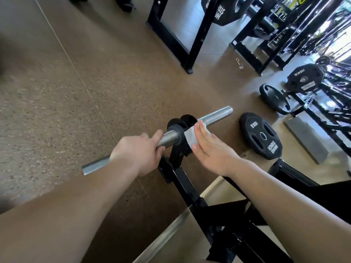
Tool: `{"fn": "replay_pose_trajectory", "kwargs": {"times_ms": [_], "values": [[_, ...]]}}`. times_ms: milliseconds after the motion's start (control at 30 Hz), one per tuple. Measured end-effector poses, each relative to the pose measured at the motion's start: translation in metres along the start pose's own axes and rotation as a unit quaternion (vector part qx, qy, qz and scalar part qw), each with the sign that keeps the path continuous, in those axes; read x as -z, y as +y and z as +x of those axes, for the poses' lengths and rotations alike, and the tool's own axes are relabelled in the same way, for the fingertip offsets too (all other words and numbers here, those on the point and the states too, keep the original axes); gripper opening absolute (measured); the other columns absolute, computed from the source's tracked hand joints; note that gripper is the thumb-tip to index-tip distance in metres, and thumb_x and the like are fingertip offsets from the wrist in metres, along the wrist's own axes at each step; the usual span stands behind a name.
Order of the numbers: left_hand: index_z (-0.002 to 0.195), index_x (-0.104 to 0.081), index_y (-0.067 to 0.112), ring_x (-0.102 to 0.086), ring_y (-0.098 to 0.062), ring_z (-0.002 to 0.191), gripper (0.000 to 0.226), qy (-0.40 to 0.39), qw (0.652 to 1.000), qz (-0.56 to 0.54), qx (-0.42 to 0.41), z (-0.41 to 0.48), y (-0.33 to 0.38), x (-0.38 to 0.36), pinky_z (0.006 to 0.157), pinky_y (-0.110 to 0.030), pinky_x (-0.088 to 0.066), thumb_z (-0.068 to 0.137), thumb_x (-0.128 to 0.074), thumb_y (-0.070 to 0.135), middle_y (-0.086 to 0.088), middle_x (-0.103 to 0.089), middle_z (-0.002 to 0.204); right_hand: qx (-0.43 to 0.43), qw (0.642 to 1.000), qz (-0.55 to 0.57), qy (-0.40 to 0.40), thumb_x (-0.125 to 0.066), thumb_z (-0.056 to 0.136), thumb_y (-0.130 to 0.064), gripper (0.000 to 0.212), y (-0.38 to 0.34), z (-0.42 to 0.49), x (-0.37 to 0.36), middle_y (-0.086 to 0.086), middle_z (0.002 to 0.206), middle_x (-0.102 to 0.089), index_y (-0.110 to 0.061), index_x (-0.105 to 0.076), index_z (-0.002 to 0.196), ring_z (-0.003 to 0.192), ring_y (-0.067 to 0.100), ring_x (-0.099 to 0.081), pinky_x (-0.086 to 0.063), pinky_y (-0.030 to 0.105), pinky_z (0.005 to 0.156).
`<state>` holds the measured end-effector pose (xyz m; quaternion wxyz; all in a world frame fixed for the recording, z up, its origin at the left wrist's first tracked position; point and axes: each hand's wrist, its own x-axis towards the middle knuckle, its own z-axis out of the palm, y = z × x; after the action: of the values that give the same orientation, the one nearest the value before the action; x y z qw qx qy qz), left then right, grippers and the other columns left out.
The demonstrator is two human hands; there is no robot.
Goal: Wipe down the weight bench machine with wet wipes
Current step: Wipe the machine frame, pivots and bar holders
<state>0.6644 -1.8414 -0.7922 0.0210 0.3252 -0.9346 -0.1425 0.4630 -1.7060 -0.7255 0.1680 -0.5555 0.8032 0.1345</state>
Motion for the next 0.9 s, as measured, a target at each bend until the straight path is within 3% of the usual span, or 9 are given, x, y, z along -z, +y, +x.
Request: {"fn": "replay_pose_trajectory", "kwargs": {"times_ms": [100,233,400,533,667,733,900], "values": [[0.150,-0.015,0.038,-0.066,-0.031,0.085,0.052,0.000,1.000,0.008,0.000,0.002,0.000,-0.003,0.065,-0.040,-0.053,0.104,-0.021,0.060,-0.004,-0.058,0.105,0.020,0.999,0.042,0.003,-0.011,0.111,-0.049,0.064,-0.008,0.028,0.009,-0.004,0.172,0.017,-0.026,0.019,0.162,0.154,0.005,0.019,0.004,0.032,0.129],[0.150,-0.015,0.040,-0.066,-0.031,0.089,0.052,0.007,1.000,0.016,0.000,0.004,-0.001,-0.007,0.064,-0.039,-0.048,0.103,-0.020,0.062,-0.004,-0.059,0.110,-0.005,0.990,0.139,-0.027,-0.017,0.109,-0.057,0.060,-0.010,0.053,0.020,-0.017,0.171,0.006,-0.047,0.012,0.161,0.158,0.023,0.015,-0.009,0.048,0.127],[0.150,-0.018,0.040,-0.067,-0.031,0.093,0.052,0.004,1.000,0.017,0.000,0.003,0.000,-0.003,0.073,-0.041,-0.055,0.103,-0.021,0.062,-0.003,-0.061,0.114,-0.002,0.985,0.169,-0.039,-0.024,0.108,-0.059,0.065,-0.012,0.057,0.021,-0.011,0.173,-0.004,-0.049,0.012,0.160,0.157,0.023,0.019,-0.013,0.051,0.124],[0.148,-0.021,0.039,-0.066,-0.031,0.087,0.050,0.003,1.000,0.019,0.006,0.002,0.001,-0.001,0.068,-0.040,-0.053,0.103,-0.022,0.062,-0.004,-0.058,0.103,0.024,0.995,0.098,-0.022,-0.031,0.106,-0.060,0.077,-0.013,0.027,0.017,-0.009,0.173,0.004,-0.033,0.012,0.164,0.160,0.024,-0.004,-0.018,0.044,0.126],[0.147,-0.021,0.037,-0.064,-0.030,0.083,0.049,0.000,1.000,0.018,0.005,-0.001,0.003,-0.001,0.064,-0.040,-0.050,0.104,-0.021,0.060,-0.003,-0.055,0.099,0.072,0.996,-0.047,0.018,-0.022,0.101,-0.067,0.086,-0.013,0.014,0.001,-0.003,0.173,0.008,-0.018,0.010,0.164,0.157,0.011,0.017,0.002,0.039,0.129],[0.149,-0.019,0.037,-0.065,-0.030,0.087,0.050,-0.002,1.000,0.021,0.000,0.000,0.003,-0.001,0.065,-0.040,-0.047,0.104,-0.021,0.060,-0.004,-0.057,0.105,0.067,0.998,-0.016,0.014,-0.023,0.102,-0.067,0.088,-0.014,0.026,0.007,-0.011,0.169,0.012,-0.019,0.018,0.163,0.152,0.006,0.023,0.005,0.041,0.129],[0.154,-0.016,0.034,-0.065,-0.031,0.097,0.053,-0.022,1.000,0.016,0.000,0.002,0.001,0.001,0.067,-0.039,-0.043,0.106,-0.022,0.057,-0.007,-0.058,0.117,0.048,0.999,0.020,0.016,-0.027,0.103,-0.068,0.076,-0.023,0.056,0.011,-0.005,0.173,-0.005,-0.041,0.012,0.162,0.159,0.013,0.008,-0.002,0.044,0.130]]}}
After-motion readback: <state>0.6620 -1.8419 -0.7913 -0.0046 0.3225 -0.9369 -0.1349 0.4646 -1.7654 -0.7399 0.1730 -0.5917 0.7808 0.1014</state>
